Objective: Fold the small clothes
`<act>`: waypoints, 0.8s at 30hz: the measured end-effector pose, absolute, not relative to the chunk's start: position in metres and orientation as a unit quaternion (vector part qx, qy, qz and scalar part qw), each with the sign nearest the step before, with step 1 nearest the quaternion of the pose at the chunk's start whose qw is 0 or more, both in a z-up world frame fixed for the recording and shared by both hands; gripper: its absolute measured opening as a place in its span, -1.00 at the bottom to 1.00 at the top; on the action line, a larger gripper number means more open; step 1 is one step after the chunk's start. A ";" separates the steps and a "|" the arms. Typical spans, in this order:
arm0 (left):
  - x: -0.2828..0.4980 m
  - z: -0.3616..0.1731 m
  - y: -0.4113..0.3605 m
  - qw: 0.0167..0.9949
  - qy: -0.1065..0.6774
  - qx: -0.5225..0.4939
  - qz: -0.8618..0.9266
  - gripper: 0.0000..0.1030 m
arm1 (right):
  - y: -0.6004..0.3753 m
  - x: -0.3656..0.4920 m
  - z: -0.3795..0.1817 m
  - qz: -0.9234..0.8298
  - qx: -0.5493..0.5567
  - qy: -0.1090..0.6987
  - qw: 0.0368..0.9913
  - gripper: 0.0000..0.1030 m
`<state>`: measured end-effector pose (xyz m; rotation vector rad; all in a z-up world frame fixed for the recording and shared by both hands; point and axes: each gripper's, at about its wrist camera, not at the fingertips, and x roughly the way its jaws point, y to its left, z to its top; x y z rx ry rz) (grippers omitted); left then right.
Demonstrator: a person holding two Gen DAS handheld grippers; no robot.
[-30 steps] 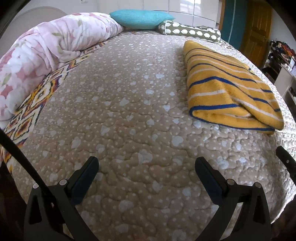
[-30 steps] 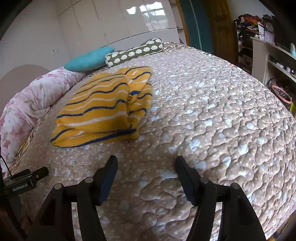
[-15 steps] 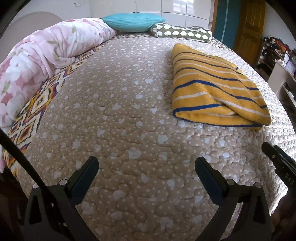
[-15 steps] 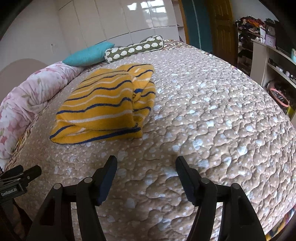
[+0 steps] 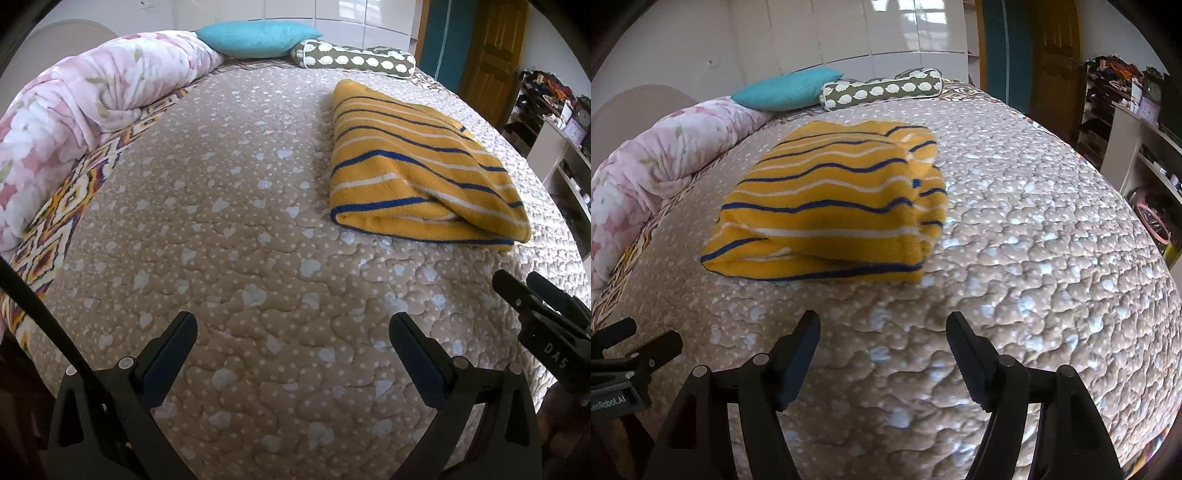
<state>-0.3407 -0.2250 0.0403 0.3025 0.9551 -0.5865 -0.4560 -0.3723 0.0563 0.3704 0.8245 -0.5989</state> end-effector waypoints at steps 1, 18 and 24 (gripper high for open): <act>-0.340 0.040 -0.225 0.835 0.453 0.142 -0.278 1.00 | -0.371 -0.455 0.056 -0.284 0.175 0.395 0.856 0.47; -0.345 0.035 -0.226 0.830 0.457 0.148 -0.283 1.00 | -0.365 -0.454 0.053 -0.289 0.161 0.406 0.852 0.49; -0.347 0.033 -0.228 0.828 0.459 0.151 -0.286 1.00 | -0.364 -0.455 0.052 -0.291 0.161 0.407 0.851 0.50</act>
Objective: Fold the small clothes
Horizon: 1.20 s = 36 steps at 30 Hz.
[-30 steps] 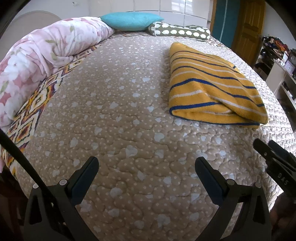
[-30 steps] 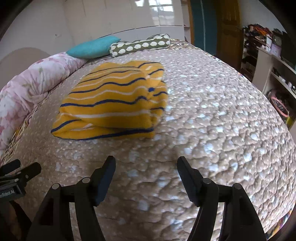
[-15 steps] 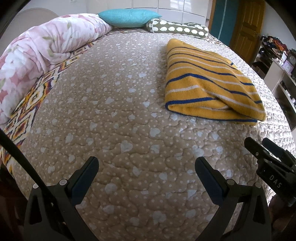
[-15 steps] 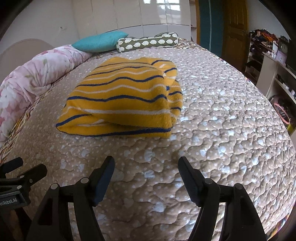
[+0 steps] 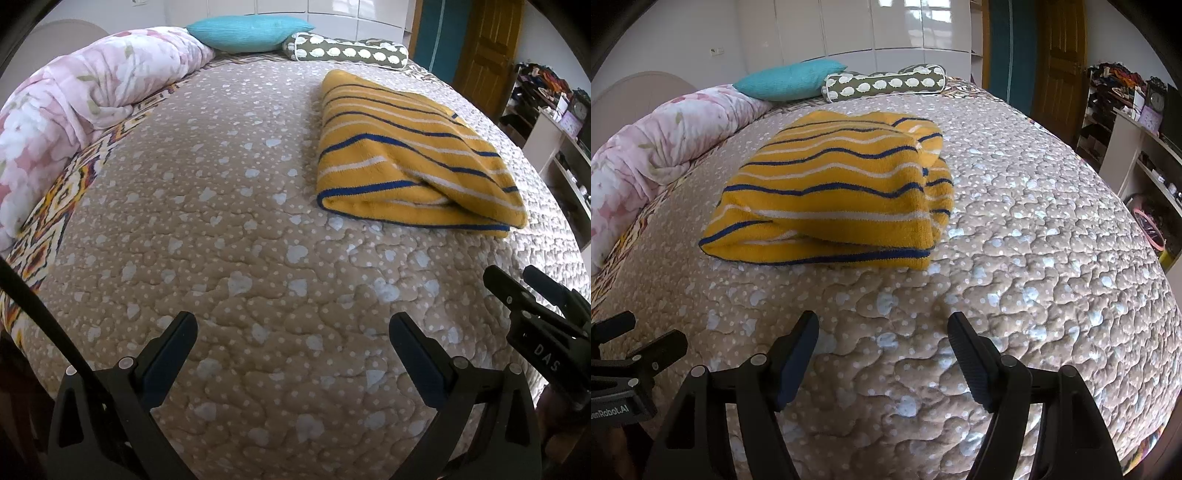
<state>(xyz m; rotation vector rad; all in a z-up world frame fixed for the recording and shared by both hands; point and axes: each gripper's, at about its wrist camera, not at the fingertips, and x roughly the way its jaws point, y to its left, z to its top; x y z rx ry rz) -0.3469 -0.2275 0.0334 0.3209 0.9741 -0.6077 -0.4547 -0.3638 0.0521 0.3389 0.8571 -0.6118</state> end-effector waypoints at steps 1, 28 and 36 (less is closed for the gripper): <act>-0.347 0.033 -0.228 0.827 0.459 0.151 -0.286 1.00 | -0.364 -0.455 0.052 -0.292 0.162 0.406 0.851 0.50; -0.353 0.034 -0.229 0.831 0.450 0.163 -0.286 1.00 | -0.360 -0.454 0.054 -0.298 0.157 0.402 0.852 0.52; -0.358 0.035 -0.231 0.837 0.437 0.187 -0.269 1.00 | -0.360 -0.454 0.054 -0.297 0.156 0.403 0.851 0.53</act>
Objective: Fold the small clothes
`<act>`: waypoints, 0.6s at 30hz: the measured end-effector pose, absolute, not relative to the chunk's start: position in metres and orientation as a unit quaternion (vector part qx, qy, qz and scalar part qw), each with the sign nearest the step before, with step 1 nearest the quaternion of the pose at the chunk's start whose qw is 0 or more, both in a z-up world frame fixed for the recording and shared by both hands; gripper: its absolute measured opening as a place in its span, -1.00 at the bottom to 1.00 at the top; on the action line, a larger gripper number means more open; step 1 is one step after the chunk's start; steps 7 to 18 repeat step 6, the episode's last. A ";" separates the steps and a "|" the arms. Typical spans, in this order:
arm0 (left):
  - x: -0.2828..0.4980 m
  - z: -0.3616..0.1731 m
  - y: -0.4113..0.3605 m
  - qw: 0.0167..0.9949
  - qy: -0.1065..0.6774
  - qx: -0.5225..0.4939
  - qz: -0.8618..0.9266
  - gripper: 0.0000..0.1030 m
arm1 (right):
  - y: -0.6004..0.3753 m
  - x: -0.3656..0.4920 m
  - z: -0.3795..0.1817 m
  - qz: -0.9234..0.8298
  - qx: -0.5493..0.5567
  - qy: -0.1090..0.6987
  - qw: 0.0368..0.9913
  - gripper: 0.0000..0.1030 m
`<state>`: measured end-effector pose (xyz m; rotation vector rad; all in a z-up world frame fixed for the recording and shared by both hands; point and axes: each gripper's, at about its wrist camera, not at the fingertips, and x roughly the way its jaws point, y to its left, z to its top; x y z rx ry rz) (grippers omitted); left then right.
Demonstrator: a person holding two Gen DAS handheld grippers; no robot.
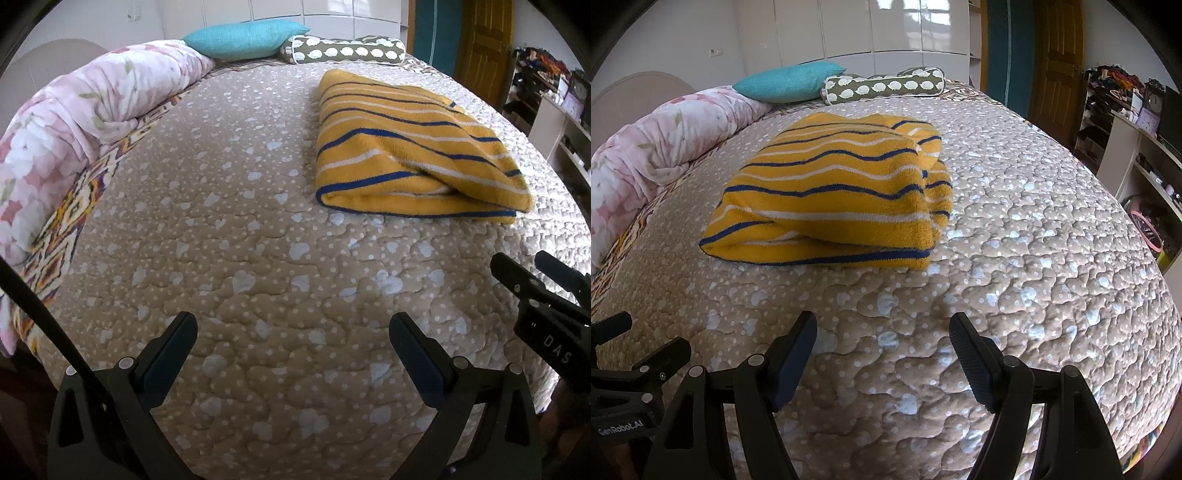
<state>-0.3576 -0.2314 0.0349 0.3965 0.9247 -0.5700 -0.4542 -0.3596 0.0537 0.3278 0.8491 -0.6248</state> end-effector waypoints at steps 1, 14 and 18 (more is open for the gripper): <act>-0.358 0.035 -0.231 0.838 0.436 0.188 -0.267 1.00 | -0.359 -0.454 0.053 -0.297 0.156 0.404 0.851 0.53; -0.357 0.036 -0.230 0.839 0.435 0.187 -0.267 1.00 | -0.360 -0.455 0.053 -0.296 0.157 0.405 0.851 0.55; -0.357 0.036 -0.230 0.839 0.435 0.187 -0.267 1.00 | -0.360 -0.455 0.053 -0.296 0.157 0.405 0.851 0.55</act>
